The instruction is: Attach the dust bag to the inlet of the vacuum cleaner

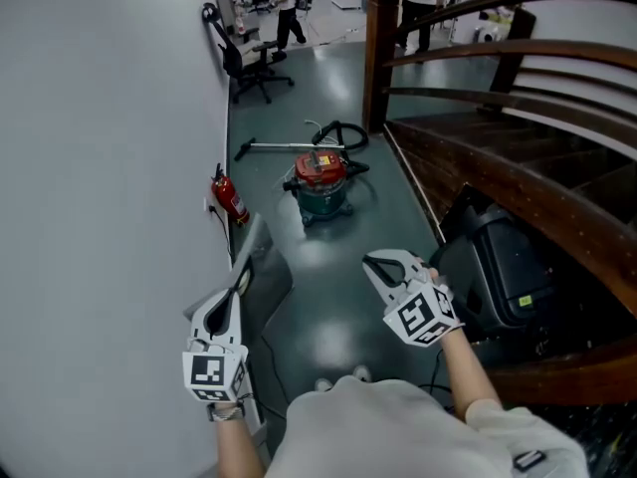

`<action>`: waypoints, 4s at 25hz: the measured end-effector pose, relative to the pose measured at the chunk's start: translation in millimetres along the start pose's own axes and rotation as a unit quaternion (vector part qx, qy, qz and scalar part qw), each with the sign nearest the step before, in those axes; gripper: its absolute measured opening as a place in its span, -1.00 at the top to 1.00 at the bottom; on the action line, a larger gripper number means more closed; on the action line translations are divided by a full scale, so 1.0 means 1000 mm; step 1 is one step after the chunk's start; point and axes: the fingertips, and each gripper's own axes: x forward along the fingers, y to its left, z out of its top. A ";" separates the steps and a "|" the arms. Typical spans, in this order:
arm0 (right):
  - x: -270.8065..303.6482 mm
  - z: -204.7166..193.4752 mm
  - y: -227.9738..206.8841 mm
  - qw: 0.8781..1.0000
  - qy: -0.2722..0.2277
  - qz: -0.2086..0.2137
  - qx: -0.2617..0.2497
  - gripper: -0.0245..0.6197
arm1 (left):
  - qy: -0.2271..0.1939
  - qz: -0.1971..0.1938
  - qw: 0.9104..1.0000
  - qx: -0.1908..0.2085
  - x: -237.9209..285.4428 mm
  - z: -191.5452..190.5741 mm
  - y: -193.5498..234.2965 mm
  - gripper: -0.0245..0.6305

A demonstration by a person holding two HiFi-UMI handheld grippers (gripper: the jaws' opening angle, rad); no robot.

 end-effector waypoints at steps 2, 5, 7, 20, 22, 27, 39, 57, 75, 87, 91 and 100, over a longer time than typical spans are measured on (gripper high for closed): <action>0.000 -0.004 -0.002 1.000 0.006 -0.004 -0.004 0.84 | 0.002 0.002 1.000 -0.001 0.000 -0.001 -0.001 0.91; -0.002 -0.013 -0.005 1.000 0.010 -0.001 -0.002 0.84 | 0.005 0.004 1.000 -0.002 0.002 -0.003 -0.004 0.91; -0.004 -0.017 -0.009 1.000 0.012 0.000 -0.001 0.84 | 0.006 0.006 1.000 -0.006 0.004 -0.005 -0.007 0.91; -0.009 -0.032 -0.047 1.000 -0.012 0.001 0.019 0.84 | 0.000 0.028 0.999 -0.026 0.029 -0.001 -0.026 0.91; -0.010 -0.035 -0.054 0.999 -0.020 0.000 0.030 0.84 | -0.001 0.034 0.999 -0.026 0.034 0.001 -0.030 0.91; -0.007 -0.044 -0.069 0.999 -0.029 0.004 0.038 0.84 | -0.003 0.042 0.999 -0.019 0.047 0.004 -0.036 0.91; 0.052 -0.057 -0.111 0.998 -0.028 0.002 0.064 0.84 | 0.008 0.026 1.000 -0.013 0.116 0.001 -0.010 0.91; 0.210 -0.027 -0.228 0.995 -0.022 -0.038 0.087 0.84 | 0.006 -0.007 1.000 -0.007 0.289 0.017 0.125 0.91; 0.289 -0.034 -0.264 0.993 -0.006 -0.039 0.115 0.84 | 0.020 -0.013 0.999 -0.028 0.354 -0.001 0.191 0.91; 0.342 -0.047 -0.279 0.991 0.023 -0.044 0.122 0.83 | 0.033 -0.019 0.998 -0.044 0.395 -0.023 0.235 0.91; 0.354 -0.044 -0.290 0.991 0.000 -0.038 0.126 0.83 | 0.037 -0.020 0.998 -0.052 0.411 -0.026 0.242 0.91; 0.412 -0.057 -0.331 0.993 -0.013 -0.009 0.118 0.83 | 0.042 0.004 0.997 -0.059 0.469 -0.033 0.266 0.91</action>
